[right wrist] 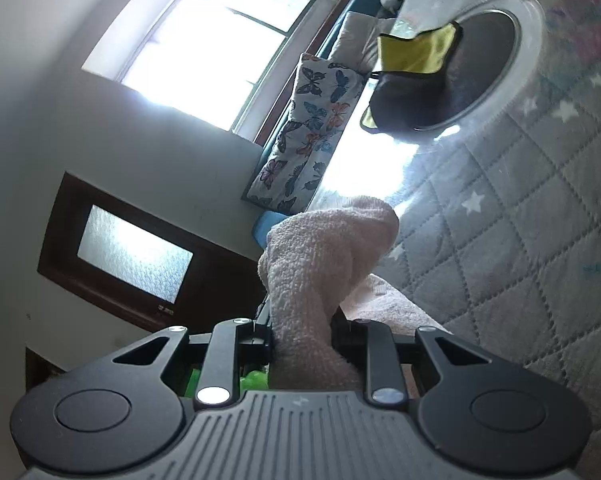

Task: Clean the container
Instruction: 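Rub the pink towel along the bottle's side with the right tool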

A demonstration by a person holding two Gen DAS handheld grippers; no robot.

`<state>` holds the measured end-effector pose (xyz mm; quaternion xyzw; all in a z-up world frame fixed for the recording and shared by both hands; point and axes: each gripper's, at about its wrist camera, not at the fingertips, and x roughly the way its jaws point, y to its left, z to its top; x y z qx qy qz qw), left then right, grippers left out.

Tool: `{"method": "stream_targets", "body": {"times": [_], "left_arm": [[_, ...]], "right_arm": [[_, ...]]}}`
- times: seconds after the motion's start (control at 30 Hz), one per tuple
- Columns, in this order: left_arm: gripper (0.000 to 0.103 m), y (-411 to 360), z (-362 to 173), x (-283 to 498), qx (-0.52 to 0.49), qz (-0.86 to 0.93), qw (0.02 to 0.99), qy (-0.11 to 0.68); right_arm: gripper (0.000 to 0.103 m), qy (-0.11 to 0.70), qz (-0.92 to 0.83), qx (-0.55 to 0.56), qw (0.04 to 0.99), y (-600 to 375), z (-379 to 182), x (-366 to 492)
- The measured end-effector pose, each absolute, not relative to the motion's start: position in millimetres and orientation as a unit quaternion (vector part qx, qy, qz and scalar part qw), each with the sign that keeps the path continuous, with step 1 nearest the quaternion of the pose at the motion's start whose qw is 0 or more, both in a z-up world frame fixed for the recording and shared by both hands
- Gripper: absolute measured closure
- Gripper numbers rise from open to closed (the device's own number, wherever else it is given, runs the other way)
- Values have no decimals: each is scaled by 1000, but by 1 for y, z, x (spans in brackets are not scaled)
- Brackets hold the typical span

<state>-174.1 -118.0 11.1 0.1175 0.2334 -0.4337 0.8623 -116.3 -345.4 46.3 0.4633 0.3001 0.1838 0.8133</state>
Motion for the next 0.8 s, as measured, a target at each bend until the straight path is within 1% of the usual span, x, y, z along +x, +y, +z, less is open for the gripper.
{"method": "stream_targets", "body": {"times": [0.27, 0.4, 0.6, 0.67, 0.77, 0.8], "left_arm": [[13, -111, 12, -180, 115, -422, 868, 236], [6, -102, 13, -185, 114, -411, 873, 236], [6, -93, 15, -183, 108, -395, 879, 243], [8, -93, 17, -184, 104, -385, 883, 248], [14, -95, 20, -190, 98, -372, 887, 254], [19, -96, 20, -192, 99, -371, 888, 252]], "right_arm": [[79, 322, 153, 472, 806, -354, 23, -119], [79, 344, 140, 467, 803, -351, 11, -119], [79, 368, 131, 447, 805, -341, 1, -121], [79, 370, 129, 443, 806, -340, 1, -123], [79, 372, 125, 442, 807, -339, 1, -125], [79, 372, 124, 444, 806, -339, 1, -126]]}}
